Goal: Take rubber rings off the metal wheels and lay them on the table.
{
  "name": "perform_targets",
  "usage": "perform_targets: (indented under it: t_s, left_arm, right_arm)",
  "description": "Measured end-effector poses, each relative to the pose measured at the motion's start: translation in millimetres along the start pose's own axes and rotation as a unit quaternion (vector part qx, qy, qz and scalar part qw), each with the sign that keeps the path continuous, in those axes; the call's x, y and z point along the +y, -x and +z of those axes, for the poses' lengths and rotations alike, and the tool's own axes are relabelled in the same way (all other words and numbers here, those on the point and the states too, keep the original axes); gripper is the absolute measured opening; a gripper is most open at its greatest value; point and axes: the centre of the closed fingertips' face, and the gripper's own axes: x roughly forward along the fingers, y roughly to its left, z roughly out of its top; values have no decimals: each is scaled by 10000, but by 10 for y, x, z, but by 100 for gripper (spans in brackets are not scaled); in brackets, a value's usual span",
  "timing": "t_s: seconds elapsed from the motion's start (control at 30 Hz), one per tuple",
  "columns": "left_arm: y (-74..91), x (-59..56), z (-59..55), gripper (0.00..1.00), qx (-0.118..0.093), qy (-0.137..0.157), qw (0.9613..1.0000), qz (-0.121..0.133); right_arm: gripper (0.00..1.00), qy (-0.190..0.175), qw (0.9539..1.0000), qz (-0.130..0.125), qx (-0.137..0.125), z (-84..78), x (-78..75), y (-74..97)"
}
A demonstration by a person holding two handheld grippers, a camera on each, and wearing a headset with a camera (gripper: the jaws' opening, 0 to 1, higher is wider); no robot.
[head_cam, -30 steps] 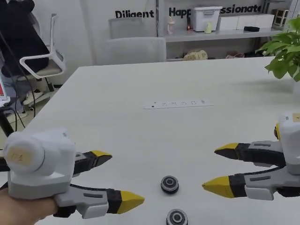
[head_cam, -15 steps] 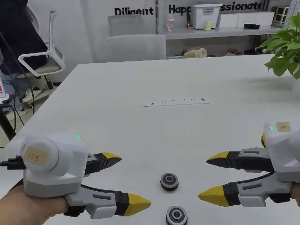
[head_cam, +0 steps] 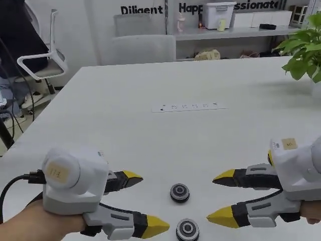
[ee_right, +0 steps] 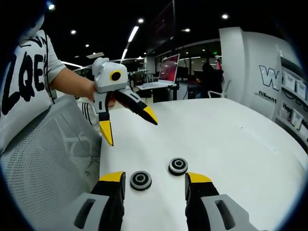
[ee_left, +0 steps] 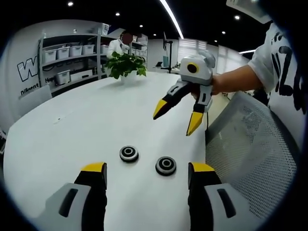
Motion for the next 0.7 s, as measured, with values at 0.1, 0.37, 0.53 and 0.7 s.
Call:
perform_targets:
  t_s: [0.1,0.37,0.53,0.7]
  left_arm:
    - [-43,-29,-20,64,13,-21,10000,-72]
    - [-136,-102,-59,60,61,-70,9997,-243]
    - [-204,-139,-109,55,109,-44,9992,-378]
    - [-278,-169,-149,54,165,-144,9987,-460]
  right_arm:
    - [47,-18,10000,29,15,-34,-4,-28]
    - [44,48,9997,171,137,-142,30,-108]
    - [43,91,9993,281,219,-217,69,-166]
    - [42,152,9986,403,301,-288,115,-215]
